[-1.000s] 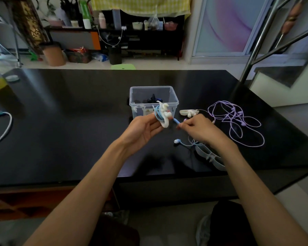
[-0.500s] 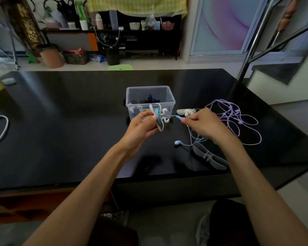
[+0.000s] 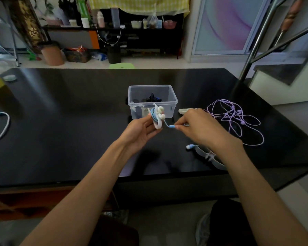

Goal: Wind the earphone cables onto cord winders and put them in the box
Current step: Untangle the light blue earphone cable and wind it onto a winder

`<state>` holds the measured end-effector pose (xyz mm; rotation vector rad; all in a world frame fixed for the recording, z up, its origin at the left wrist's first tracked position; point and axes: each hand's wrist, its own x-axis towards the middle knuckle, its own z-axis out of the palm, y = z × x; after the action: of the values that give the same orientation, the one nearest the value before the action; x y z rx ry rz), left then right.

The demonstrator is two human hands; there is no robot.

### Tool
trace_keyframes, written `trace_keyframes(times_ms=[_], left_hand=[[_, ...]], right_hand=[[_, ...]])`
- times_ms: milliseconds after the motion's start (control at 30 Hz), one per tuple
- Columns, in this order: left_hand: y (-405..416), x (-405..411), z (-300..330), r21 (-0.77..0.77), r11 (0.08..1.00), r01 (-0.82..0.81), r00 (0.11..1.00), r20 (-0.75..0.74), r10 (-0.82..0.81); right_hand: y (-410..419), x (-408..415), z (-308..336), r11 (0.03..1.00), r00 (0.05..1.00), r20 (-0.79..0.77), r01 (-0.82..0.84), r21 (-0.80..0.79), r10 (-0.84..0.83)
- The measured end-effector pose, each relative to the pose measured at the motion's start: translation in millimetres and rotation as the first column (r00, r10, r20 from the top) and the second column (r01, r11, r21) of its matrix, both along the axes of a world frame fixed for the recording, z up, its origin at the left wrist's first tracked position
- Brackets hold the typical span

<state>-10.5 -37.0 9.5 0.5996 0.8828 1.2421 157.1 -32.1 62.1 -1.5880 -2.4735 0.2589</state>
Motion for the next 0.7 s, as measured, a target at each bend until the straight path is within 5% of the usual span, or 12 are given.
trace_keyframes(times_ms=[100, 233, 433, 567, 700], left_hand=[[-0.5, 2.1, -1.0, -0.014, 1.000, -0.025, 0.998, 0.058, 0.026], [-4.4, 14.9, -6.6, 0.055, 0.996, -0.066, 0.984, -0.161, 0.074], [-4.4, 19.6, -6.4, 0.128, 0.979, -0.160, 0.963, -0.200, 0.183], [-9.0, 22.2, -4.7, 0.057, 0.991, 0.119, 0.926, -0.368, -0.090], [-12.2, 17.9, 3.2, -0.011, 0.963, 0.269, 0.945, -0.190, -0.266]], right_hand=[[-1.2, 0.0, 3.9, 0.997, 0.997, -0.034, -0.070, -0.027, 0.069], [-6.3, -4.7, 6.7, 0.987, 0.988, 0.057, -0.149, 0.066, 0.145], [-4.5, -8.8, 5.1, 0.978, 0.986, 0.023, -0.165, 0.127, 0.164], [5.5, 1.1, 3.9, 0.978, 0.978, -0.107, -0.168, 0.124, 0.181], [12.8, 15.9, -1.3, 0.984, 0.901, -0.396, -0.161, 0.079, 0.179]])
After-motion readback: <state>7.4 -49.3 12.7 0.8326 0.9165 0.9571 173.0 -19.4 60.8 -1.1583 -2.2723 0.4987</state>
